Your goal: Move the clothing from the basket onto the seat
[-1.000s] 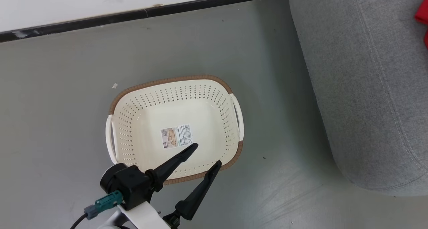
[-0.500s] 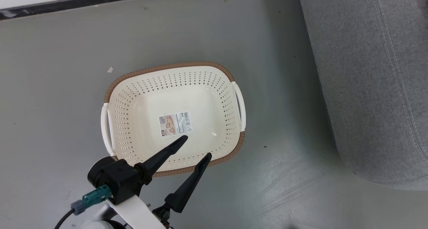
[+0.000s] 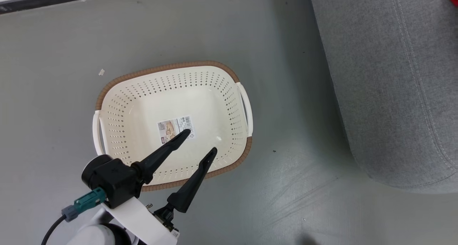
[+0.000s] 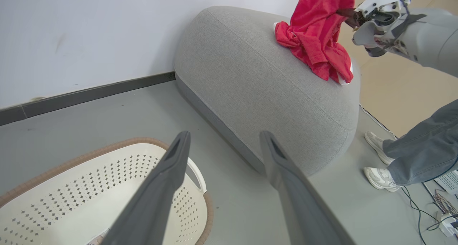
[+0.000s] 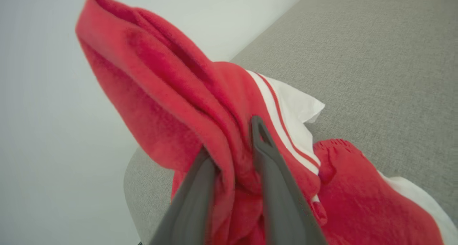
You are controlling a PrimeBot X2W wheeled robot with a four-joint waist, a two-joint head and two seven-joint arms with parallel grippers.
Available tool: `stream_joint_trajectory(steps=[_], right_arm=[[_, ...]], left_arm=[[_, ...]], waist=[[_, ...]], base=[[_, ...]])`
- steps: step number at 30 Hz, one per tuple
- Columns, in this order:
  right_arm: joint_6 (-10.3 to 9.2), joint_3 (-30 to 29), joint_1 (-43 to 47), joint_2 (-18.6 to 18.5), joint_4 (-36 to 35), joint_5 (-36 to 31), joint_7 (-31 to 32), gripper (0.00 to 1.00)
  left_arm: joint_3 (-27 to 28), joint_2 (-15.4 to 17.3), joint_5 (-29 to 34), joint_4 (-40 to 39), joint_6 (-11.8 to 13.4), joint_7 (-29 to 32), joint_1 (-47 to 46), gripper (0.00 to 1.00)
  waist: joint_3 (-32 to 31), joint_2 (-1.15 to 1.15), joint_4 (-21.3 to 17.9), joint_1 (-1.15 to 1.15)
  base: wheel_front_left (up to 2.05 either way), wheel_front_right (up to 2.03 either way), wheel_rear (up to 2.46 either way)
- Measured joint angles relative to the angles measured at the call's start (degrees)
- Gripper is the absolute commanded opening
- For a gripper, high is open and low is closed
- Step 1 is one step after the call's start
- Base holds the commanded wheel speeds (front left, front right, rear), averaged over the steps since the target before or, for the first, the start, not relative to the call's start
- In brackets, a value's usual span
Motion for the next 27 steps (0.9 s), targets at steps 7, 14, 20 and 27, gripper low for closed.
stream_joint_trajectory(steps=[7, 14, 20, 27], right_arm=[[0.00, 1.09, 0.09, -0.43, 1.49, -0.36, -1.26, 0.93], [0.00, 2.92, 0.35, -0.32, 2.47, -0.63, -2.10, 1.00], [0.00, 6.19, 1.40, 0.64, 2.53, 0.83, -3.34, 1.00], [0.00, 11.77, 5.37, 2.61, 0.93, 2.02, -6.04, 1.00]], left_arm=[[0.48, -0.19, -0.48, 1.12, 0.00, -0.73, -0.01, 1.00], [0.90, -0.63, -0.52, 2.10, 0.00, -1.33, -0.15, 1.00], [0.99, -1.76, -0.96, 3.15, -0.01, -2.45, -1.18, 1.00], [2.15, -2.37, -1.09, 5.52, 0.00, -4.48, -1.18, 1.00]], waist=[[-1.02, 0.00, -1.02, 0.00], [-2.14, 0.00, -1.86, 0.00], [-3.67, 0.00, -2.65, 0.00], [-6.01, 0.00, -3.31, 0.00]], base=[[0.00, 0.00, 0.00], [0.00, 0.00, 0.00], [0.00, 0.00, 0.00], [0.00, 0.00, 0.00]])
